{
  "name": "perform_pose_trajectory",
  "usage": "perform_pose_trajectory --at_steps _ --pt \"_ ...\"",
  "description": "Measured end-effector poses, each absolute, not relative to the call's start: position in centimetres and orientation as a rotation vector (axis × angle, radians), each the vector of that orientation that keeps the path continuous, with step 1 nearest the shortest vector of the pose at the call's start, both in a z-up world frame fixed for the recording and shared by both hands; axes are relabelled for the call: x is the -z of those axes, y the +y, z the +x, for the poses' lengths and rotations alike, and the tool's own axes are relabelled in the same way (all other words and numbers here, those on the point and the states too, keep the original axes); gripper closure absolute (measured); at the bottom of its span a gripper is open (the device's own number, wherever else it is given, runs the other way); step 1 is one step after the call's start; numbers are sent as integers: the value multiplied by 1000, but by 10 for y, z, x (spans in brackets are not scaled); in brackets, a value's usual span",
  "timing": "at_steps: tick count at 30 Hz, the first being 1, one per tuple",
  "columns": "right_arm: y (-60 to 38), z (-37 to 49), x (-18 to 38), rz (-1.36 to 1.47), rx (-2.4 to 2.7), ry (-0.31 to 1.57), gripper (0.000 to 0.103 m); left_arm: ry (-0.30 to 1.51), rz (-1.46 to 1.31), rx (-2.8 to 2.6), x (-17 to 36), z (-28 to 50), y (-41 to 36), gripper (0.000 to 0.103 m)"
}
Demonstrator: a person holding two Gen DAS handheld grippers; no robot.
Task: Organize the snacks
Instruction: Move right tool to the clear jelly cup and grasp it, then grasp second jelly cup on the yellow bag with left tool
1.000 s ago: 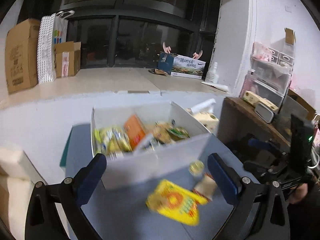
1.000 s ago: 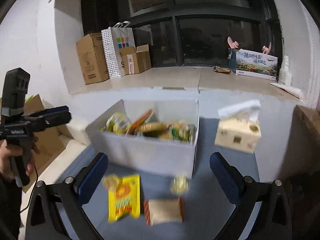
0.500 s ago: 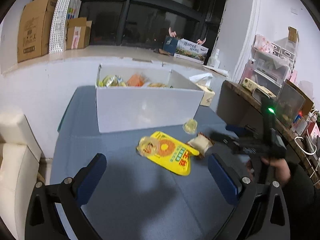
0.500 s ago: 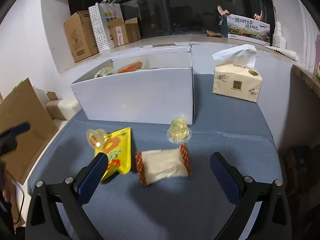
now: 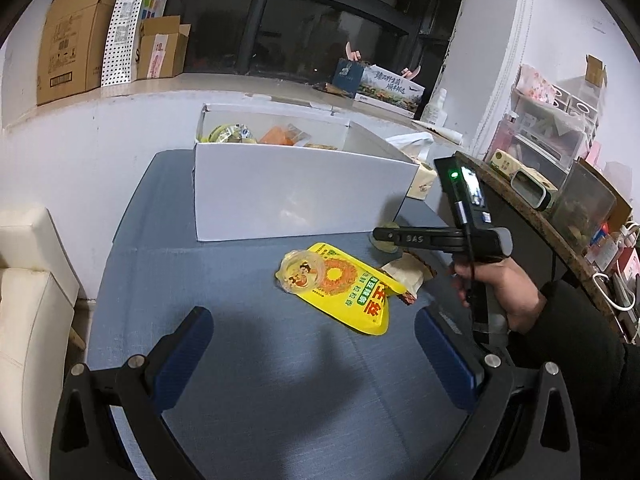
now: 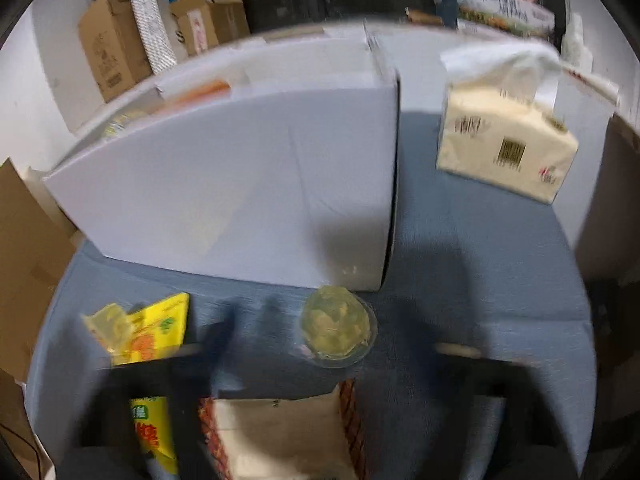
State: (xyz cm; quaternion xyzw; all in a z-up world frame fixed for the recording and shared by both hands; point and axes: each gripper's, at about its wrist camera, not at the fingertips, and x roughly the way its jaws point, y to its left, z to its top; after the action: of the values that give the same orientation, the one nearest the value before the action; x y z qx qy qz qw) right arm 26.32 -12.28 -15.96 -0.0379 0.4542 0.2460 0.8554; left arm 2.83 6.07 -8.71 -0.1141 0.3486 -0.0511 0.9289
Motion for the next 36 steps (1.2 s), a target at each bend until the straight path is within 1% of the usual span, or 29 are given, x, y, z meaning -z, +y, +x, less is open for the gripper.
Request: perform_pose_trajectory --at_steps 1,7,16,22,23,25,26,28,29,30,31,32,33,36 --pt "-125 262 158 -71 -524 957 68 716 -234 105 88 29 61 0" --pt "-151 233 135 -38 -571 894 68 732 -231 125 93 41 58 0" --pt "-202 165 98 51 -614 807 68 823 -209 134 114 102 41 0" --pt "-211 144 90 53 -612 775 68 855 -210 146 131 138 30 1" --pt "-213 143 92 52 -612 773 68 858 -211 153 133 141 29 4" --pt "-213 144 94 61 -616 775 68 875 -196 137 140 148 29 13" --pt "-213 143 95 65 -618 777 68 890 -188 134 144 151 30 24" --pt "-213 141 95 65 -621 775 68 907 -174 108 152 156 34 48" --pt "-212 141 95 64 -624 776 68 905 -188 107 154 156 38 64" --pt "-210 141 95 63 -630 776 68 902 -223 118 154 155 43 74" --pt "-210 139 95 57 -629 773 68 893 -228 116 152 153 45 76" --pt "-208 139 95 48 -627 771 68 874 -195 101 147 148 44 83" --pt "-207 138 95 42 -628 771 68 855 -168 104 143 144 42 96" --pt "-205 139 96 43 -638 774 68 833 -162 126 133 138 40 99"
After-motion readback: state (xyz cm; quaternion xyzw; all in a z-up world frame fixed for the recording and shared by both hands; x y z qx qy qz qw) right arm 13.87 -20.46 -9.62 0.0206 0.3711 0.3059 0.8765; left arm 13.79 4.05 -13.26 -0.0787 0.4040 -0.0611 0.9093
